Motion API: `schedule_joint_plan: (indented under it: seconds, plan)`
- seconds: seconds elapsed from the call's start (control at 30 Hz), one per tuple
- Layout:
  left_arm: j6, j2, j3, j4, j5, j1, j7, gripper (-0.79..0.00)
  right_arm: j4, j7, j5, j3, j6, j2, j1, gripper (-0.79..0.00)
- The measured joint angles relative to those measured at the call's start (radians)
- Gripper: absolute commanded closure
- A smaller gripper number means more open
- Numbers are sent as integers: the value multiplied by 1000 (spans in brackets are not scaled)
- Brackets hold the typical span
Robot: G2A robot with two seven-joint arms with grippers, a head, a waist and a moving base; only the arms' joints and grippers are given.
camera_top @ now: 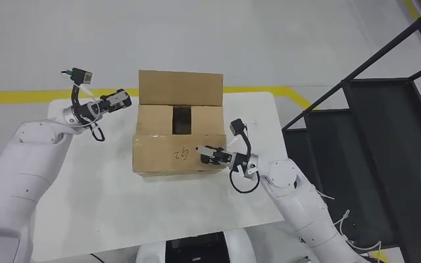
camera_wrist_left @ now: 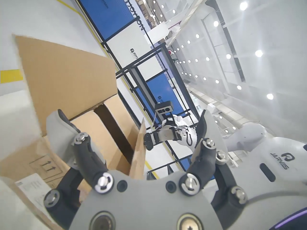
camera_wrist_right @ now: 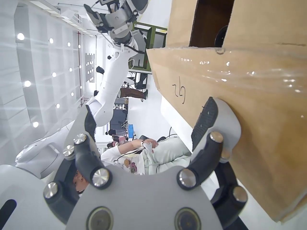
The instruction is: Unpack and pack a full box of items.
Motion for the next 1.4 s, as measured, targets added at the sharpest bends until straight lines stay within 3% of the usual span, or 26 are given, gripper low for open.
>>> schedule_joint_plan:
  seconds: [0.23, 0.5, 0.77, 1.23, 1.4]
  plan:
    - [-148, -55, 73, 168, 118, -79, 151, -785, 21, 15, 14, 0, -10, 3, 14, -785]
    - [-147, -133, 109, 252, 155, -126, 192, -785, 31, 26, 27, 7, -10, 8, 23, -785]
    - [-147, -195, 127, 349, 303, -178, 353, -785, 15, 36, 24, 2, 2, 13, 19, -785]
    - [-145, -199, 124, 343, 311, -177, 366, -785, 1, 49, 26, -24, 7, 16, 39, -785]
    - [-138, -182, 98, 300, 427, -154, 486, -785, 1, 45, 25, -36, 5, 16, 48, -785]
